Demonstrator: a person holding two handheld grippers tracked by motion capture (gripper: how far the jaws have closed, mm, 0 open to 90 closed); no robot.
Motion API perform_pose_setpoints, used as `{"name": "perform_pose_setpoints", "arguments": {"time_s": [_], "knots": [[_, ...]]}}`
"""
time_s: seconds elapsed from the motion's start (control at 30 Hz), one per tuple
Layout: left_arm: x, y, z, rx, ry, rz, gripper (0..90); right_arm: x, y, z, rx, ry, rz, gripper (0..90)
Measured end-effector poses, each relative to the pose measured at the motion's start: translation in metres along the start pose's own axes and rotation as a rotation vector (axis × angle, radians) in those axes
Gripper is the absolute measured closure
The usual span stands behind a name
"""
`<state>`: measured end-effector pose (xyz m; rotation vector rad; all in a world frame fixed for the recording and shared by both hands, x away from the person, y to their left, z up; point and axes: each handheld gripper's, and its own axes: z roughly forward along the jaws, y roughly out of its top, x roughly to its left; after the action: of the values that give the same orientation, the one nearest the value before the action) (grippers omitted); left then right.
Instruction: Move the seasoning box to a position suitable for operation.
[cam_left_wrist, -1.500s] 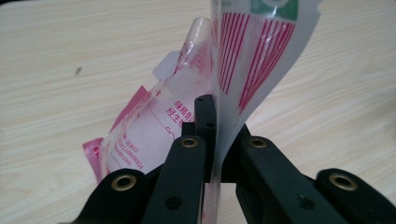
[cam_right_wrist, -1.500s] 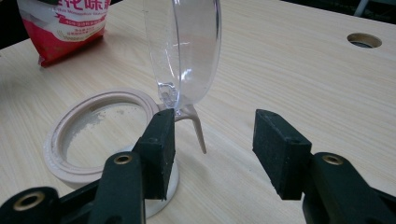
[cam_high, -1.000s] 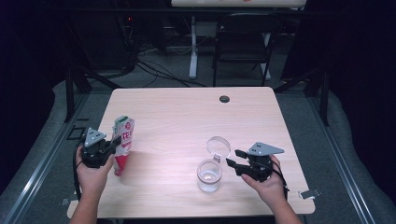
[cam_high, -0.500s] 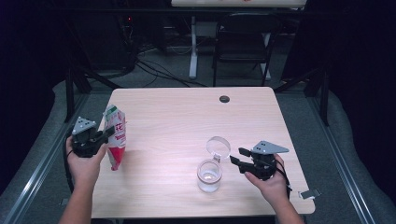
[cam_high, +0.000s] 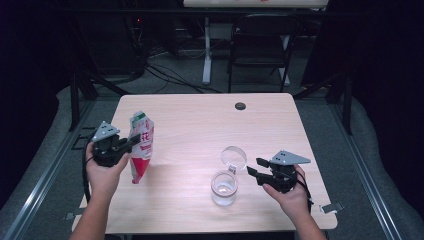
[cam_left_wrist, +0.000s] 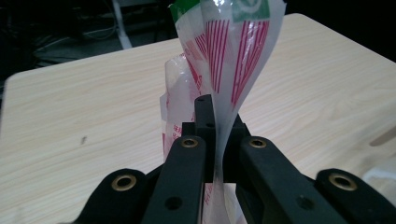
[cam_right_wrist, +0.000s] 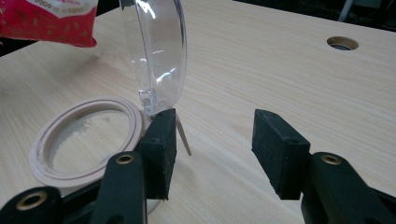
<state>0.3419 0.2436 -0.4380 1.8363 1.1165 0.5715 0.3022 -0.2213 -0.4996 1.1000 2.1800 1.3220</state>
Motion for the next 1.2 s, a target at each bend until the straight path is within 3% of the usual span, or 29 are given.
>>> {"name": "perform_pose_setpoints", "arguments": {"time_s": [0.7,1.0,1.2], "knots": [[-0.087,0.016,0.050,0.055,-0.201,0.150,90.0,-0.001,0.001,-0.002,-0.007,-0.003,0.000,49.9],[-0.106,0.006,0.057,0.053,-0.269,0.167,90.0,-0.003,0.002,-0.005,-0.025,-0.011,0.003,49.9],[-0.111,-0.001,0.050,0.053,-0.269,0.192,90.0,-0.002,0.005,-0.008,-0.036,-0.009,-0.001,49.6]]}}
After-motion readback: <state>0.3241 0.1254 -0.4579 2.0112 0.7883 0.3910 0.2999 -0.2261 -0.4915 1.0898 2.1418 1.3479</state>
